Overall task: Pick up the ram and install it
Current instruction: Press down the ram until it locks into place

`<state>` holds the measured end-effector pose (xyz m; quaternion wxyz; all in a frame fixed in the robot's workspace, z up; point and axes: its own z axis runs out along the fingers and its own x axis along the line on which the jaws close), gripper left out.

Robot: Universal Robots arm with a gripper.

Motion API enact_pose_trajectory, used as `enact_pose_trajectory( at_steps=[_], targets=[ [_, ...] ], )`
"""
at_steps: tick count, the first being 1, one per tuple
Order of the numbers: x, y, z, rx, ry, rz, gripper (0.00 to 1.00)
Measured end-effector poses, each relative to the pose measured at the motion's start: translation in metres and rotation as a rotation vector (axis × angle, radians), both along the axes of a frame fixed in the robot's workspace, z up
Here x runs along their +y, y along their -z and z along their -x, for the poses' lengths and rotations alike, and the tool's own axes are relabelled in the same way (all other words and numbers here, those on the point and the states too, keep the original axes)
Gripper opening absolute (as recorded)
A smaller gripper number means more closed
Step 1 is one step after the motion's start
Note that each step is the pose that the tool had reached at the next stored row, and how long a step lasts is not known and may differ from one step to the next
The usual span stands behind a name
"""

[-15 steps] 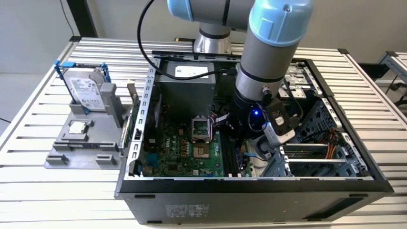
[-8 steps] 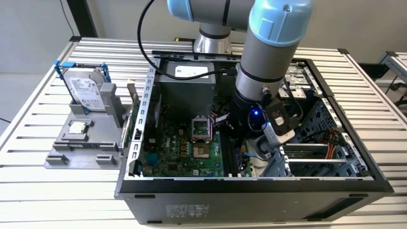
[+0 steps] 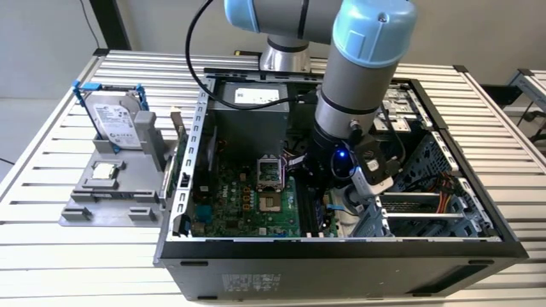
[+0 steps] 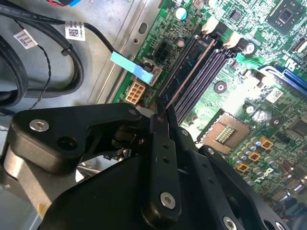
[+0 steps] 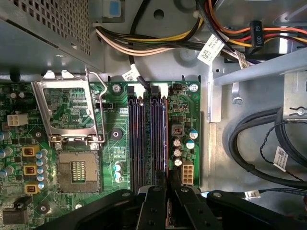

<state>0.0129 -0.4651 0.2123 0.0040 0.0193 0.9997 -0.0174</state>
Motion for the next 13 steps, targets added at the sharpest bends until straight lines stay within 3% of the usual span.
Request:
enact_pose_trajectory(
  at_steps=[12,13],
  targets=[
    [0.0000,0.0006,0.0000,0.0000,0.000,0.0000,0.00],
    [0.0000,0.0007,0.0000,-0.0001,0.000,-0.0002,1.00]
  ],
)
